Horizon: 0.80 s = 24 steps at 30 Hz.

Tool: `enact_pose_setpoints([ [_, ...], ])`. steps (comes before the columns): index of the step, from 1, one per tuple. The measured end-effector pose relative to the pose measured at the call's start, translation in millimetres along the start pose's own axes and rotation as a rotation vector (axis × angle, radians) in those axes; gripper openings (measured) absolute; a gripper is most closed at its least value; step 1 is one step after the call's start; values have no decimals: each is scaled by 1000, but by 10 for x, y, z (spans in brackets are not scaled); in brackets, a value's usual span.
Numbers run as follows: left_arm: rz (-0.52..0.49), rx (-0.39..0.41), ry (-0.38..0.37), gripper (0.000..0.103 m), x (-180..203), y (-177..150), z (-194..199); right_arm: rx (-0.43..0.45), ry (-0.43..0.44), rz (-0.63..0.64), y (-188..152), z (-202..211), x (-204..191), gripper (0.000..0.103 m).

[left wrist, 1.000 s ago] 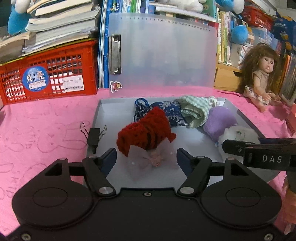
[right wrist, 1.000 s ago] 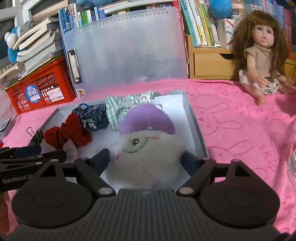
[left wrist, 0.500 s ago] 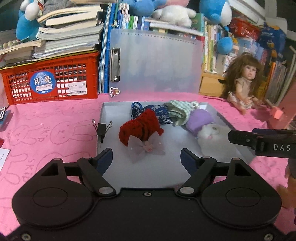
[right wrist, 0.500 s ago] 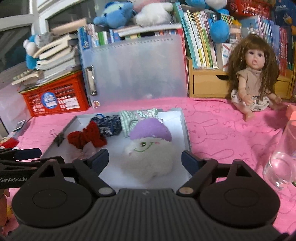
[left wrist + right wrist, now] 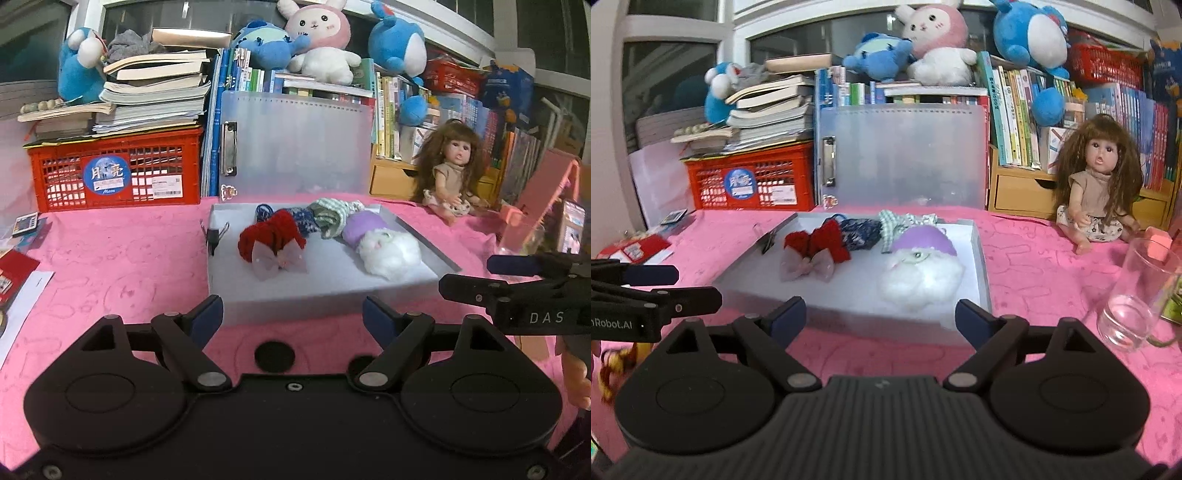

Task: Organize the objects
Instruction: 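Move left tool toward a black round cap while right tool approaches another black cap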

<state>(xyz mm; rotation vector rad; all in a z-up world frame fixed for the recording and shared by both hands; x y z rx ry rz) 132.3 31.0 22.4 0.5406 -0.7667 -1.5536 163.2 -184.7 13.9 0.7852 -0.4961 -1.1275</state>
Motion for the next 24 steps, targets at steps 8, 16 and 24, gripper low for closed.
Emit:
enact_pose_setpoints([
  [8, 12, 29, 1, 82, 33, -396, 249, 44, -17, 56, -364, 222, -200, 94],
  [16, 2, 45, 31, 82, 52, -687, 398, 56, -27, 70, -689, 335, -340, 94],
  [24, -7, 55, 95, 82, 58, -949, 473, 49, -59, 34, -923, 387, -348, 94],
])
Point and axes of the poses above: each gripper's, at about its wrist camera, not at the fingertips, and z roughly against the way its jaws point, x to its right, y to its top, the point moved 6 cm from there along -z, roughly the way its jaws point, and after that the axes turned 13 degrees about -x, right-handed, at the moved point
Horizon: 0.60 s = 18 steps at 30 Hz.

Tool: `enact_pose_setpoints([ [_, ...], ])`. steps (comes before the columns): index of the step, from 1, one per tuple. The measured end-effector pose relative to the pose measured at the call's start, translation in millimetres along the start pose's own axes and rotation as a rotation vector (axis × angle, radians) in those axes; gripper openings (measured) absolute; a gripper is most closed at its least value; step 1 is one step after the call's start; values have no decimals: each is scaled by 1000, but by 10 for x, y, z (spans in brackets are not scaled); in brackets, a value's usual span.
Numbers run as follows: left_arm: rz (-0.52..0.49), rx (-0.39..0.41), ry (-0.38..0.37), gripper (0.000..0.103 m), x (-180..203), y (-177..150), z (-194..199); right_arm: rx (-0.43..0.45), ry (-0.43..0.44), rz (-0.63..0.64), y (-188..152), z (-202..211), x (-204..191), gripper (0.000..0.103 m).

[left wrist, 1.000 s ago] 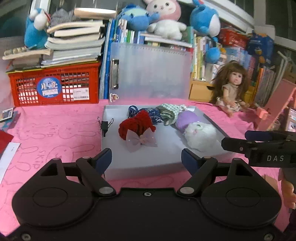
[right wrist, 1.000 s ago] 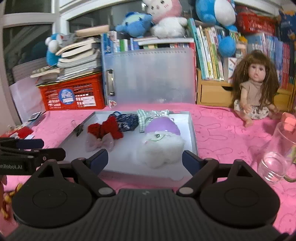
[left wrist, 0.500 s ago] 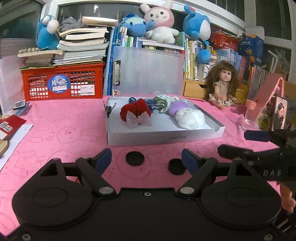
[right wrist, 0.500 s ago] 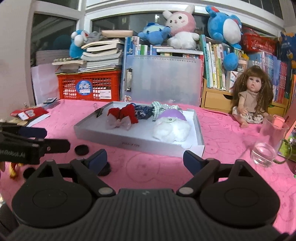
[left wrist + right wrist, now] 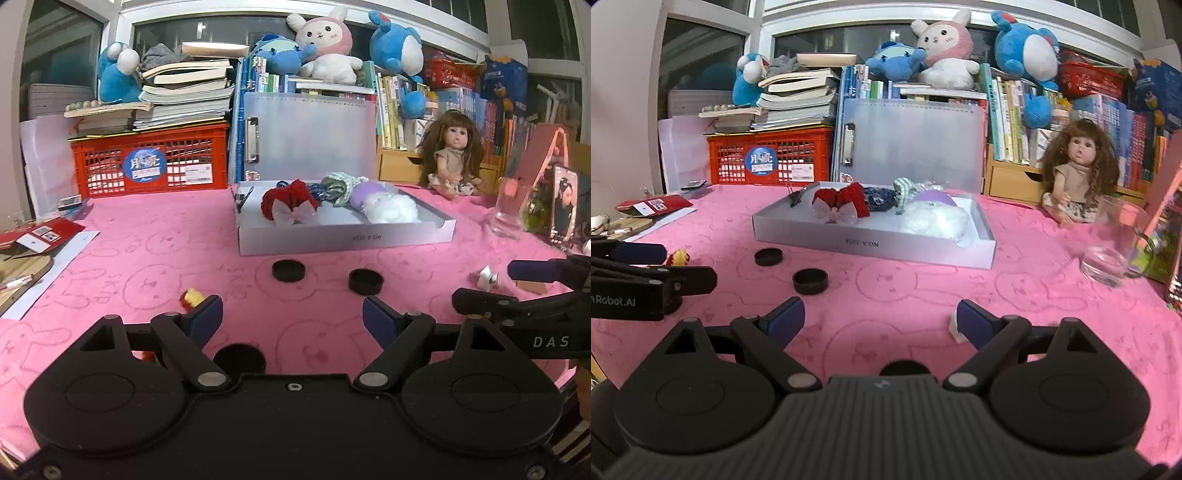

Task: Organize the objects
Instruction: 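Move left tool toward a black round cap while right tool approaches another black cap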

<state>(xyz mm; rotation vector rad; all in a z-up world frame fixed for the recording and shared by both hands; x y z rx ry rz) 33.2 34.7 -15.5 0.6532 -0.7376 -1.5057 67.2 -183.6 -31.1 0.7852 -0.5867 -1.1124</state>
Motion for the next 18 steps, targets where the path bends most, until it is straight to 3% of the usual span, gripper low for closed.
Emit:
enact_pose_setpoints([
  [18, 49, -20, 61, 59, -120, -153, -25, -40, -3, -49, -230, 16, 29, 93],
])
Point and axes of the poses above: each gripper's, at about its wrist camera, not at the fingertips, and z roughly against the way its jaws point, x to its right, y to its top, the point moved 6 cm from there along -z, roughly the way its jaws point, and after that the axes turned 13 degrees about -x, right-handed, at the moved point
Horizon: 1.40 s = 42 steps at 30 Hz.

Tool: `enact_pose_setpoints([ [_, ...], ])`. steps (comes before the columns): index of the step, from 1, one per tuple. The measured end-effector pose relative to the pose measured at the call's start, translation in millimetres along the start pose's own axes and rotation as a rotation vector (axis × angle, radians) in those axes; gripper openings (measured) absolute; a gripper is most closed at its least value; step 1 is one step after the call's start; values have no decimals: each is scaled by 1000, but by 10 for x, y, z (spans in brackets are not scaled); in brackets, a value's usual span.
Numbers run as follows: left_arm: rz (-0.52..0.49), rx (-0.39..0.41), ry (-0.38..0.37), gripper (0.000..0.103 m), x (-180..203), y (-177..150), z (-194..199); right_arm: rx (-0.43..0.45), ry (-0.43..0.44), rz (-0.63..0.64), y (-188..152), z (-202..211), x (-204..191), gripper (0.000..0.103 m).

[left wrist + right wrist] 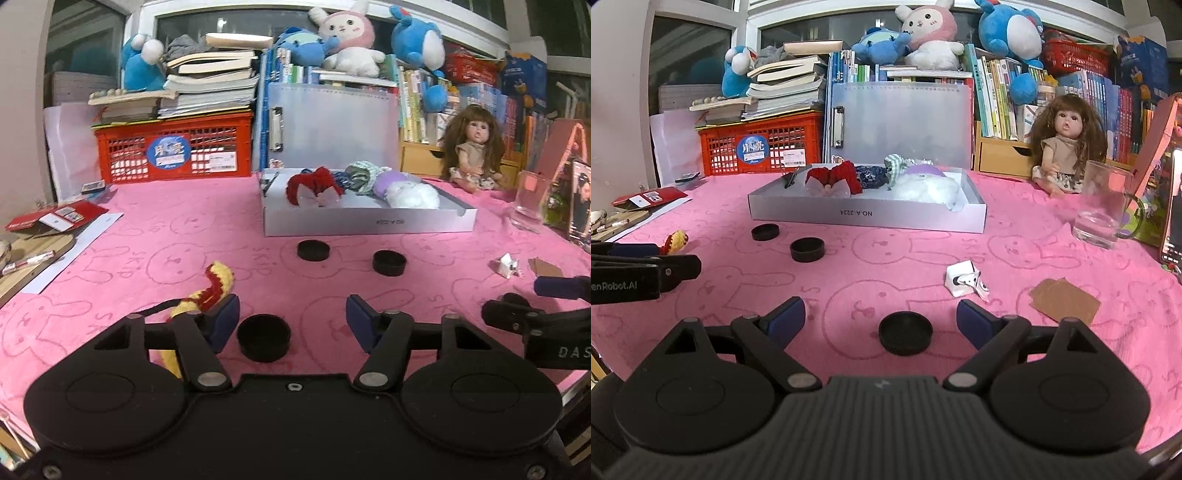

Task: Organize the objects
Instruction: 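Move left tool toward a black round cap while right tool approaches another black cap, then close left tool on black cap while right tool closes on its black cap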

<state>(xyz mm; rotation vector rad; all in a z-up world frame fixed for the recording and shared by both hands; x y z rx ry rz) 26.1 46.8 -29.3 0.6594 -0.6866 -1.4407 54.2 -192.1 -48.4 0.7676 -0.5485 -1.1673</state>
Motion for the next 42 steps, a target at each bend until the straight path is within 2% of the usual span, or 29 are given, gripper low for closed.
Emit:
enact_pose_setpoints([
  [11, 46, -51, 17, 49, -102, -79, -94, -7, -1, 17, -17, -14, -57, 89],
  [28, 29, -41, 26, 41, -74, -88, -111, -5, -40, 4, -32, -44, -35, 77],
  [34, 24, -39, 31, 33, -66, -83, -124, -13, -53, -22, -41, -64, 17, 65],
  [37, 33, -37, 23, 31, -74, -80, -120, -12, -55, -26, -39, -63, 29, 57],
  [40, 57, -22, 5, 31, -87, -58, -82, -7, -61, -28, -34, -52, 30, 40],
  [42, 46, -15, 9, 31, -66, -37, -61, -4, -62, -33, -28, -46, 38, 37],
])
Point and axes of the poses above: each gripper's, at about its wrist camera, not at the fingertips, and z roughly against the way its jaws point, x to its right, y to its top, the point moved 6 cm from there along -z, roughly the way its jaws point, and after that the axes turned 13 degrees about -x, right-handed, at the moved point
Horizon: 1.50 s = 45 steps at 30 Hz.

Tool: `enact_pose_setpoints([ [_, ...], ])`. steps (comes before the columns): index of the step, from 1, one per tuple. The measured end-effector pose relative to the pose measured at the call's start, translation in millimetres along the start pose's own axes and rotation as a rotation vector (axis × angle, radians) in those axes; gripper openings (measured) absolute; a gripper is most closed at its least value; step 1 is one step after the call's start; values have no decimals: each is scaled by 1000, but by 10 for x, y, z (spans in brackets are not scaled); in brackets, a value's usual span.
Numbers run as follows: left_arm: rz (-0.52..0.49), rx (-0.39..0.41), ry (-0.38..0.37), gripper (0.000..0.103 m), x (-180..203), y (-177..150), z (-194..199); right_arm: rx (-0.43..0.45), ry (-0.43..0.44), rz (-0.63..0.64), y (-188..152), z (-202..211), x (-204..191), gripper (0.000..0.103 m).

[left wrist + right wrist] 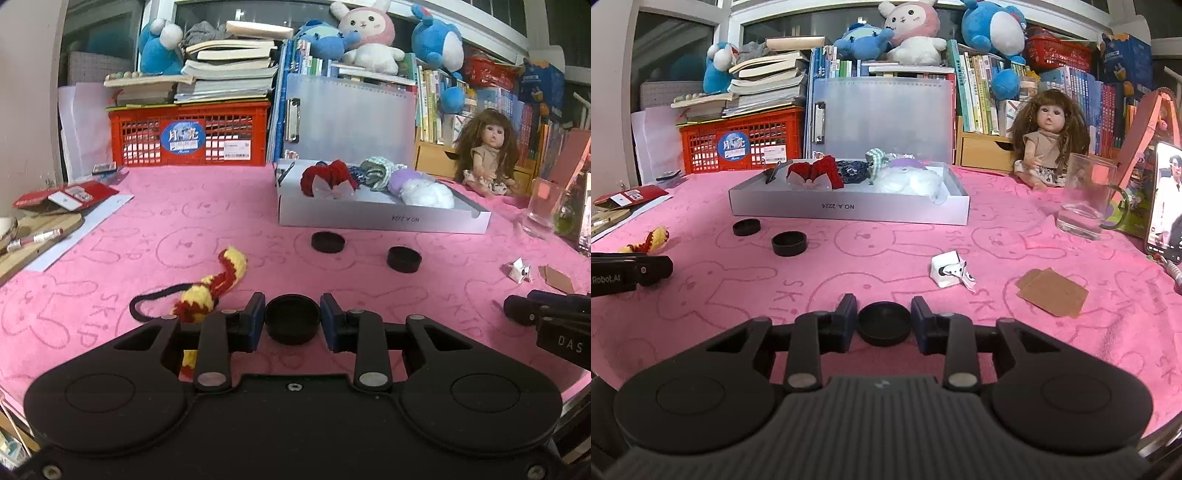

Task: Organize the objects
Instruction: 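Close left tool on black cap while right tool closes on its black cap, then carry black cap to box with left tool while right carries its black cap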

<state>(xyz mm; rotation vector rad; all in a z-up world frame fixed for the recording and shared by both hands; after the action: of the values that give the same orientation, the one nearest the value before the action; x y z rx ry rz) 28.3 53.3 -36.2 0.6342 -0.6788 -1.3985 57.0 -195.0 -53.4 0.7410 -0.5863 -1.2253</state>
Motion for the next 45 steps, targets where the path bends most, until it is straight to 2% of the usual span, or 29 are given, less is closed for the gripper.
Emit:
enact_pose_setpoints([
  [10, -1, -5, -7, 31, 56, 78, 24, 17, 18, 9, 45, 28, -26, 37],
  [21, -13, -13, -20, 31, 135, 372, -59, 21, -24, -1, 273, -16, 35, 36],
  [38, 26, -6, -98, 31, 252, 1036, -326, 93, -27, -40, 834, -92, 269, 36],
  [45, 30, -9, -97, 31, 291, 1266, -484, 105, -14, -57, 1033, -176, 346, 36],
])
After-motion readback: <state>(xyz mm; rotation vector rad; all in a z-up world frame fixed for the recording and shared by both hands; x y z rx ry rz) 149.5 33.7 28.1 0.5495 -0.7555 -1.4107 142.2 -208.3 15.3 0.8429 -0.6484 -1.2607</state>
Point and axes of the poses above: each gripper's, at about its wrist camera, not at the fingertips, and z roughly against the way its jaws point, x to its right, y to its top, the point moved 6 cm from there along -z, roughly the way its jaws point, and after that the axes turned 13 degrees about -x, right-handed, at the moved point
